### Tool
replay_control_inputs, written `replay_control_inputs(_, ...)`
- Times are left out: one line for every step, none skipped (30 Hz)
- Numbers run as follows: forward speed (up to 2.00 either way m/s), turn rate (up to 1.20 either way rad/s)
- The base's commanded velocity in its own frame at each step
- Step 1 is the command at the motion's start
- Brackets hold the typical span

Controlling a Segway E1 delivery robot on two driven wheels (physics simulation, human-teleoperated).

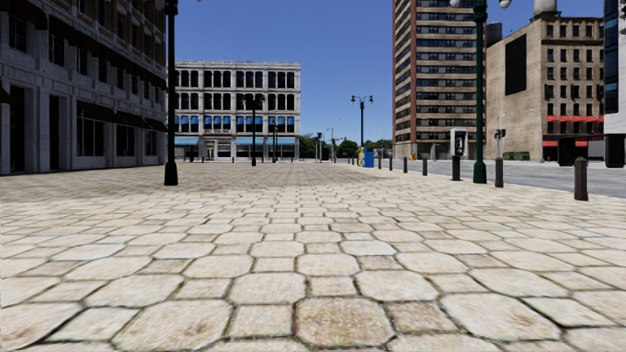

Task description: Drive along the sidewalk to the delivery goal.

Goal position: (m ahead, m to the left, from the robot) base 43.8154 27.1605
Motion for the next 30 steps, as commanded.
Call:
replay_control_inputs(2.0, 0.0)
replay_control_inputs(2.0, 0.0)
replay_control_inputs(2.0, 0.0)
replay_control_inputs(2.0, 0.0)
replay_control_inputs(2.0, 0.0)
replay_control_inputs(2.0, 0.0)
replay_control_inputs(2.0, 0.0)
replay_control_inputs(2.0, 0.0)
replay_control_inputs(2.0, 0.0)
replay_control_inputs(2.0, 0.0)
replay_control_inputs(2.0, 0.02)
replay_control_inputs(2.0, 0.09)
replay_control_inputs(2.0, 0.12)
replay_control_inputs(2.0, 0.12)
replay_control_inputs(2.0, 0.13)
replay_control_inputs(2.0, 0.13)
replay_control_inputs(2.0, 0.15)
replay_control_inputs(2.0, 0.15)
replay_control_inputs(2.0, 0.17)
replay_control_inputs(2.0, 0.22)
replay_control_inputs(2.0, 0.23)
replay_control_inputs(2.0, 0.23)
replay_control_inputs(2.0, 0.23)
replay_control_inputs(2.0, 0.23)
replay_control_inputs(2.0, 0.23)
replay_control_inputs(2.0, 0.23)
replay_control_inputs(2.0, 0.19)
replay_control_inputs(2.0, 0.18)
replay_control_inputs(2.0, 0.18)
replay_control_inputs(2.0, 0.18)
